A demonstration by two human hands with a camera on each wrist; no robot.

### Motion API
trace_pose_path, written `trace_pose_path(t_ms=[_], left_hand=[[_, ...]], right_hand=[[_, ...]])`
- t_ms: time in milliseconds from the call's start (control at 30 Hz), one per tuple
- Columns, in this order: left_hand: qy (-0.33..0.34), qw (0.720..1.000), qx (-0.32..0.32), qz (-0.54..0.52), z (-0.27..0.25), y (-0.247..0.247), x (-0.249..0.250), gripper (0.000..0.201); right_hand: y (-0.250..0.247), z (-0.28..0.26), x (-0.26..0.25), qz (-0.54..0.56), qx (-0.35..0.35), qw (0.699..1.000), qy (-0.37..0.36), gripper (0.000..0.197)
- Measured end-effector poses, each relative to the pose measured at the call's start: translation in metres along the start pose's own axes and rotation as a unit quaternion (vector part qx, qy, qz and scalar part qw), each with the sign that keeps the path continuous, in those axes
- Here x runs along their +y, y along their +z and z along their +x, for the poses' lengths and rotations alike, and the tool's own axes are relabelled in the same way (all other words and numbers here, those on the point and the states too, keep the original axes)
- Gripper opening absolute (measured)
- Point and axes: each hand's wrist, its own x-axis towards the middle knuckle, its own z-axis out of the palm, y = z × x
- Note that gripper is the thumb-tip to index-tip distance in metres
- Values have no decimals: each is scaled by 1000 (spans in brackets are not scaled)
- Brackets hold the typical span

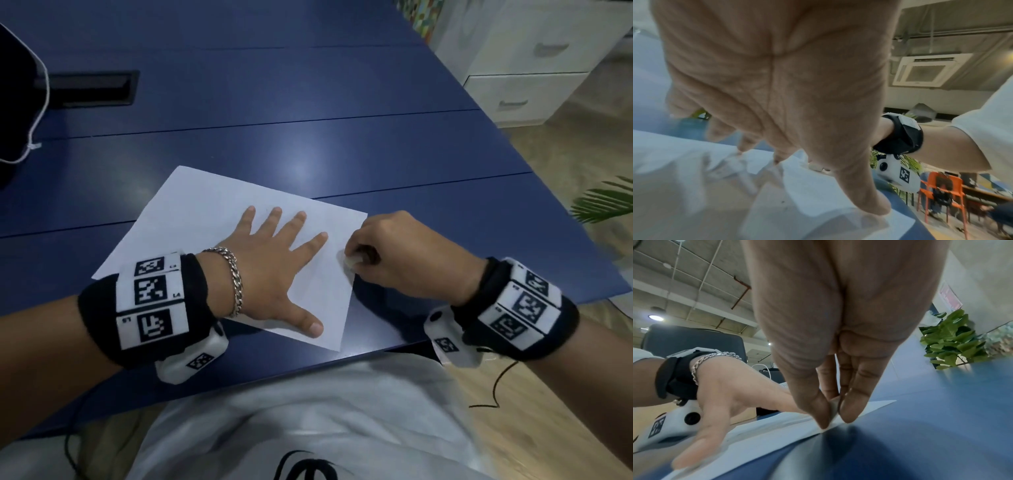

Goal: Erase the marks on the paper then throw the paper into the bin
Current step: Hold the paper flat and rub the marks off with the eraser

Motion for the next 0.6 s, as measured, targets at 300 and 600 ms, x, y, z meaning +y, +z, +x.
trace_pose_path(t_ms=[300, 600], left_hand=[[35, 997, -42, -51, 13, 3, -6, 144], [20, 997, -40, -57, 17, 5, -6, 153]], right_hand=[[-1, 6, -8, 0, -11, 1000, -25, 17], [10, -20, -38, -3, -105, 990, -90, 13]])
